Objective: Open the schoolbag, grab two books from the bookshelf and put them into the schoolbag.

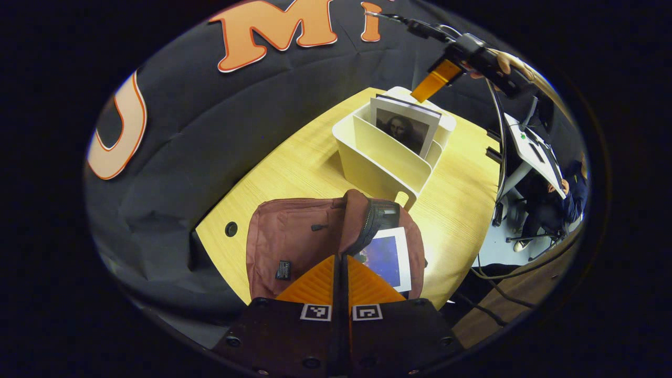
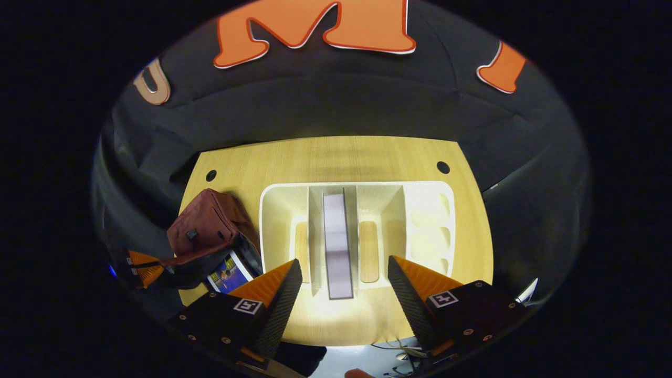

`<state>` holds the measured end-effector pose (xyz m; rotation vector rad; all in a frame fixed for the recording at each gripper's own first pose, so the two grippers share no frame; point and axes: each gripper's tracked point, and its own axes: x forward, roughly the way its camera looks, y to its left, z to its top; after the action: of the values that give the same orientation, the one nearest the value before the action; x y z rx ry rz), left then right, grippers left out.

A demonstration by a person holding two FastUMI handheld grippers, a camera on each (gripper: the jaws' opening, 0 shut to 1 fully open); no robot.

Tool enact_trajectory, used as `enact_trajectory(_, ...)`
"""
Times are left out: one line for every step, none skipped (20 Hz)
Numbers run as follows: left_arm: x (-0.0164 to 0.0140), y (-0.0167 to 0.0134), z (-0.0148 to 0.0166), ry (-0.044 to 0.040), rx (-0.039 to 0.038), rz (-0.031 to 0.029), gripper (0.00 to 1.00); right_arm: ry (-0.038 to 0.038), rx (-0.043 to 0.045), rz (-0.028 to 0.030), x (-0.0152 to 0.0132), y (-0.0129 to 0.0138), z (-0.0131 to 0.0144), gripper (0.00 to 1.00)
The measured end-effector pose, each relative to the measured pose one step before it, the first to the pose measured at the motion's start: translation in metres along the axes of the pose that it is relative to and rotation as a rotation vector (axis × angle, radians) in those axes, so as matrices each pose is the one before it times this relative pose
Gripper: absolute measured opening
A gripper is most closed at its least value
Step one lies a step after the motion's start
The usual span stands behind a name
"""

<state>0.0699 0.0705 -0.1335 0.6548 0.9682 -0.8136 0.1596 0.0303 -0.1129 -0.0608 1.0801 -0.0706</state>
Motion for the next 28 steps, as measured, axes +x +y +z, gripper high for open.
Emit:
enact_trajectory(0.0003,0.00045,-0.00123,0.00443,-0.00907,0.00107,0.0,0.02241,-0.01359,-0.0049,0.01225,0.00028,0.00328,0.99)
enact_trajectory(0.00071,0.00134,-0.00125,0.00408,-0.00923,0.00301,0.01,0.02036,-0.01156,-0.00815,0.0098,-0.00097,0.00149,0.99)
enact_trajectory(-0.00027,0.00131,-0.00096,0.00326,-0.00621,0.00329,0.01,0.0253,-0.01217,-0.00437,0.00816,0.00134,-0.0015,0.99)
enact_trajectory(0.00119,0.00152,-0.00015,0.00434,-0.00455,0.00318,0.0,0.01636,-0.01001,-0.00374,0.00589,0.00127,0.0013,0.99)
enact_trajectory(-0.00048,0.00037,-0.00199,0.00467,-0.00344,0.00285,0.0,0.01292,-0.00514,0.00144,0.00612,0.00266,0.00096,0.99)
enact_trajectory(0.00009,0.00012,-0.00045,0.00386,-0.00258,0.0015,0.0,0.01348,0.00107,0.00592,0.00407,0.00357,0.0005,0.99)
enact_trajectory(-0.00012,0.00021,-0.00136,0.00379,-0.00109,-0.00014,0.0,0.0084,0.00212,0.00046,0.00318,0.00186,-0.00004,0.99)
enact_trajectory(-0.0001,0.00011,0.00022,0.00154,-0.00119,0.00055,0.0,0.00937,-0.01037,-0.00108,0.00398,0.00088,-0.00059,0.99)
enact_trajectory(0.00019,-0.0008,0.00006,0.00026,-0.00038,-0.00105,0.0,0.01218,-0.01287,-0.00682,0.00275,-0.00048,-0.00249,0.93)
enact_trajectory(0.00034,-0.00079,0.00074,-0.00066,0.00068,-0.00084,0.01,0.01116,-0.01261,-0.01248,0.00243,-0.0012,-0.00249,0.91)
enact_trajectory(0.00001,-0.00088,-0.00044,0.00019,0.00114,-0.00184,0.01,0.0179,-0.01465,-0.01684,0.00182,-0.00194,-0.00453,0.87)
enact_trajectory(0.00012,-0.00083,0.00082,0.00112,0.00162,-0.0025,0.0,0.01381,-0.0132,-0.01305,0.00353,-0.00137,-0.00259,0.85)
enact_trajectory(0.00053,0.00001,-0.00079,-0.0001,0.00303,0.00088,0.0,0.01389,-0.00729,-0.01201,0.00311,-0.00144,-0.00356,0.81)
enact_trajectory(-0.00048,0.00057,0.00089,0.0003,0.00334,0.0013,0.0,0.00377,0.0047,-0.00343,0.00258,0.00025,0.00004,0.67)
enact_trajectory(0.00014,-0.00041,-0.00069,0.00053,0.0007,0.00094,0.01,0.00624,-0.0008,-0.00815,0.00274,-0.00106,-0.00204,0.68)
enact_trajectory(0.00046,-0.00026,0.00019,0.0004,-0.0029,0.00109,0.0,0.00165,0.00897,0.00954,0.00342,-0.00053,-0.00009,0.59)
enact_trajectory(-0.00031,-0.00103,-0.00055,0.00045,-0.00229,-0.00174,0.0,0.00221,0.003,0.01609,-0.00525,0.00499,-0.00057,0.43)
enact_trajectory(0.00079,-0.00082,-0.00092,0.00092,0.00031,-0.0033,0.0,-0.00326,0.00226,0.00428,0.00016,0.00224,0.00083,0.41)
enact_trajectory(0.00013,-0.0006,-0.00063,0.00197,0.00078,-0.00123,0.0,-0.00209,0.00036,-0.0043,-0.00107,0.00001,-0.00011,0.37)
enact_trajectory(0.00053,-0.00024,0.00022,0.00325,0.00014,-0.00069,0.01,-0.00076,0.00226,-0.00156,-0.00111,0.00099,0.00012,0.36)
enact_trajectory(-0.0003,-0.00012,-0.00088,0.00235,0.00058,0.0004,0.01,0.00213,0.00342,0.00054,-0.00031,0.00073,-0.00093,0.34)
enact_trajectory(-0.00065,0.00034,0.00055,0.00004,0.00209,0.00129,0.0,-0.00242,0.00428,0.00298,-0.00116,0.00114,0.00101,0.34)
enact_trajectory(-0.00035,0.00044,-0.00059,0.00012,0.00079,0.00207,0.01,-0.00459,0.00512,0.00202,-0.00224,0.00013,-0.00008,0.23)
enact_trajectory(0.00048,-0.00002,0.0,-0.00046,-0.00085,0.0012,0.01,-0.00394,0.00494,0.00353,-0.00305,0.00014,0.00155,0.33)
enact_trajectory(-0.00006,-0.00042,-0.00033,0.00108,-0.00193,-0.00157,0.0,-0.00426,0.00843,0.00359,-0.00488,-0.00023,0.00032,0.33)
enact_trajectory(-0.00018,-0.00034,0.0003,0.00091,-0.00013,-0.00425,0.0,-0.00563,0.00251,-0.00072,-0.006,-0.00061,-0.00018,0.33)
enact_trajectory(-0.00099,-0.00061,-0.00065,0.00155,-0.00028,-0.0028,0.0,-0.01232,-0.00756,-0.00741,-0.00797,-0.0023,0.00134,0.33)
enact_trajectory(0.00017,0.00036,0.00021,0.00203,0.00159,0.00126,0.0,-0.01761,-0.01117,-0.01277,-0.00717,-0.00394,0.00145,0.33)
